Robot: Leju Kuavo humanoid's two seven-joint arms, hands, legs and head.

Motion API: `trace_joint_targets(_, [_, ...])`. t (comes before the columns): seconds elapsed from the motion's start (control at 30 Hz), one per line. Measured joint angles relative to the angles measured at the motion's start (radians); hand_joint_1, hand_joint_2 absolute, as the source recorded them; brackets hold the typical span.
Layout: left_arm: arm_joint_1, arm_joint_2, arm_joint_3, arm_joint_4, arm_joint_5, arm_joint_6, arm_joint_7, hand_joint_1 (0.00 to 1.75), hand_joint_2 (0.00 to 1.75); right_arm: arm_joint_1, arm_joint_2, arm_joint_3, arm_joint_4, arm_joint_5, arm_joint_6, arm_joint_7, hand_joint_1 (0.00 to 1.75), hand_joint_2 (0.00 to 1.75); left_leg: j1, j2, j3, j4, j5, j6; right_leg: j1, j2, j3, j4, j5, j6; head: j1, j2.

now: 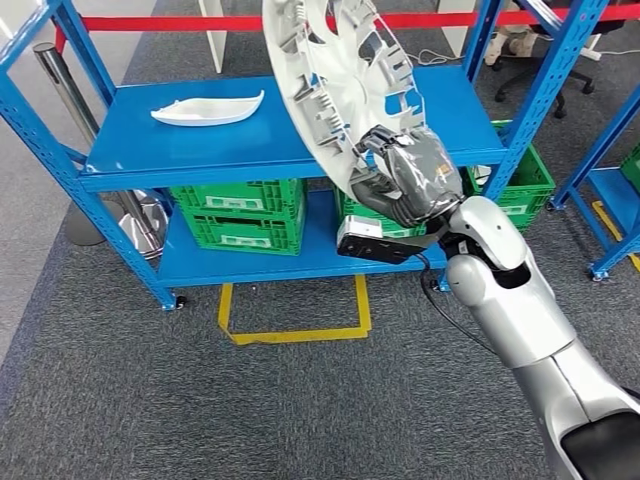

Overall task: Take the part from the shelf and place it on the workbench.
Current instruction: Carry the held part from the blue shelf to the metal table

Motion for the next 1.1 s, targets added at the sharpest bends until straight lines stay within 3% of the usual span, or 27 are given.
trace_joint_targets(0.07, [-0.004,0.000,0.000,0.000,0.000,0.000,-0.002,0.00,1.75,-0.001,0.001,-0.001,0.000,0.001,-0.002,-0.003,1.75,1.75,-0.006,0.013,0.028,-0.069,0.012,0.010,0.005,-0.007,-0.006,0.004,-0.001,0.007,0.000,0.000])
trace_joint_targets(0.13, [-0.005,-0.001,0.000,0.000,0.000,0.001,-0.004,0.00,1.75,-0.001,0.002,-0.002,0.000,0.002,-0.003,-0.005,1.75,1.75,-0.008,0.003,0.027,-0.079,0.010,0.019,0.007,-0.019,-0.009,0.004,-0.001,0.016,0.001,0.000])
trace_joint_targets(0.2, [-0.004,-0.002,0.000,0.000,-0.001,0.001,-0.006,0.00,1.75,-0.001,0.003,-0.003,-0.001,0.002,-0.003,-0.005,1.75,1.75,-0.003,-0.009,0.027,-0.086,0.017,0.030,0.005,-0.017,-0.020,0.022,-0.021,0.026,0.002,0.000])
trace_joint_targets(0.23, [-0.004,-0.002,0.000,0.000,-0.001,0.001,-0.006,0.00,1.75,-0.001,0.003,-0.003,-0.001,0.002,-0.003,-0.005,1.75,1.75,-0.001,-0.015,0.026,-0.089,0.020,0.035,0.004,-0.008,-0.037,0.059,-0.047,0.030,0.004,0.000])
trace_joint_targets(0.3, [-0.004,-0.002,0.000,0.000,-0.001,0.001,-0.008,0.00,1.75,0.000,0.003,-0.004,-0.001,0.002,-0.003,-0.006,1.75,1.75,0.001,-0.027,0.024,-0.089,0.023,0.040,0.002,0.010,-0.095,0.190,-0.111,0.035,0.006,0.000])
trace_joint_targets(0.33, [-0.004,-0.002,0.000,0.000,-0.001,0.002,-0.008,0.00,1.75,0.002,0.003,-0.003,0.000,0.002,-0.003,-0.007,1.75,1.75,0.002,-0.034,0.023,-0.089,0.024,0.040,0.001,0.014,-0.124,0.254,-0.134,0.037,0.006,0.000])
trace_joint_targets(0.37, [-0.004,-0.002,0.000,0.000,-0.001,0.002,-0.009,0.00,1.75,0.004,0.003,-0.003,0.000,0.002,-0.003,-0.007,1.75,1.75,0.002,-0.041,0.023,-0.089,0.024,0.040,0.000,0.016,-0.140,0.289,-0.139,0.038,0.006,0.000])
trace_joint_targets(0.4, [-0.004,-0.003,0.000,0.000,-0.002,0.002,-0.010,0.00,1.75,0.005,0.003,-0.003,0.000,0.002,-0.003,-0.007,1.75,1.75,0.002,-0.050,0.023,-0.088,0.024,0.040,-0.001,0.017,-0.138,0.285,-0.124,0.039,0.006,0.000])
trace_joint_targets(0.43, [-0.004,-0.004,0.000,0.000,-0.002,0.002,-0.012,0.00,1.75,0.004,0.003,-0.003,0.000,0.002,-0.002,-0.007,1.75,1.75,0.003,-0.060,0.023,-0.088,0.025,0.039,-0.003,0.020,-0.117,0.240,-0.092,0.038,0.006,0.000])
trace_joint_targets(0.5, [-0.004,-0.005,0.000,0.000,-0.003,0.003,-0.013,0.00,1.75,0.001,0.003,-0.005,0.000,0.002,-0.002,-0.006,1.75,1.75,0.004,-0.080,0.021,-0.086,0.027,0.033,-0.010,0.050,-0.048,0.102,-0.028,0.037,0.007,0.000])
trace_joint_targets(0.53, [-0.005,-0.005,0.000,0.000,-0.003,0.004,-0.013,0.00,1.75,-0.002,0.003,-0.006,0.000,0.001,-0.002,-0.005,1.75,1.75,0.003,-0.088,0.017,-0.083,0.028,0.028,-0.013,0.066,-0.021,0.048,-0.012,0.036,0.006,0.000])
trace_joint_targets(0.6, [-0.005,-0.006,0.000,0.000,-0.003,0.006,-0.015,0.00,1.75,-0.004,0.003,-0.008,0.000,0.002,-0.003,-0.006,1.75,1.75,0.005,-0.104,0.005,-0.081,0.036,0.015,-0.013,0.083,-0.002,0.013,-0.012,0.035,0.005,0.000])
trace_joint_targets(0.67, [-0.001,-0.005,0.001,0.000,-0.004,0.008,-0.017,0.00,1.75,-0.004,0.004,-0.009,0.000,0.002,-0.003,-0.006,1.75,1.75,0.008,-0.114,-0.003,-0.077,0.039,0.003,-0.013,0.065,-0.003,0.009,-0.008,0.027,0.005,0.000])
trace_joint_targets(0.73, [0.002,-0.005,0.001,0.000,-0.005,0.012,-0.021,0.00,1.75,-0.004,0.005,-0.009,0.000,0.002,-0.003,-0.006,1.75,1.75,0.004,-0.085,-0.025,-0.028,0.008,-0.006,-0.015,0.045,0.000,0.005,-0.005,0.014,-0.002,0.000])
trace_joint_targets(0.8, [0.001,-0.006,0.002,0.000,-0.007,0.015,-0.026,0.00,1.75,-0.004,0.005,-0.012,0.000,0.002,-0.004,-0.006,1.75,1.75,0.002,-0.042,-0.073,0.089,-0.055,-0.012,-0.013,0.023,0.001,0.003,-0.005,0.004,-0.010,0.000])
trace_joint_targets(0.83, [0.001,-0.006,0.002,0.000,-0.007,0.017,-0.029,0.00,1.75,-0.004,0.005,-0.014,0.000,0.002,-0.004,-0.007,1.75,1.75,0.003,-0.033,-0.098,0.150,-0.081,-0.014,-0.011,0.012,0.001,0.003,-0.005,0.002,-0.011,0.000])
trace_joint_targets(0.9, [0.001,-0.007,0.004,0.000,-0.007,0.019,-0.032,0.00,1.75,-0.003,0.005,-0.017,0.000,0.002,-0.004,-0.007,1.75,1.75,0.003,-0.026,-0.111,0.196,-0.088,-0.014,-0.007,-0.010,0.001,0.004,-0.006,0.000,-0.011,0.000])
trace_joint_targets(0.97, [0.002,-0.007,0.006,0.000,-0.007,0.019,-0.033,0.00,1.75,-0.003,0.005,-0.019,0.000,0.002,-0.004,-0.007,1.75,1.75,0.001,-0.014,-0.057,0.099,-0.032,-0.007,-0.004,-0.029,0.002,0.004,-0.006,0.001,-0.011,0.000])
trace_joint_targets(1.0, [0.002,-0.007,0.007,0.000,-0.007,0.020,-0.033,0.00,1.75,-0.004,0.005,-0.020,0.000,0.002,-0.004,-0.007,1.75,1.75,-0.004,0.007,-0.020,0.030,-0.007,-0.001,-0.002,-0.038,0.002,0.004,-0.007,0.001,-0.011,0.000])
trace_joint_targets(1.07, [-0.001,-0.007,0.010,0.000,-0.006,0.022,-0.035,0.00,1.75,-0.007,0.005,-0.024,-0.001,0.003,-0.006,-0.008,1.75,1.75,-0.014,0.042,0.023,-0.065,0.017,0.011,0.005,-0.054,-0.001,0.005,-0.008,0.006,-0.010,0.000])
trace_joint_targets(1.1, [-0.001,-0.007,0.011,0.000,-0.006,0.023,-0.036,0.00,1.75,-0.008,0.005,-0.026,-0.001,0.004,-0.006,-0.008,1.75,1.75,-0.019,0.048,0.026,-0.078,0.015,0.015,0.008,-0.063,-0.002,0.006,-0.008,0.009,-0.010,0.000])
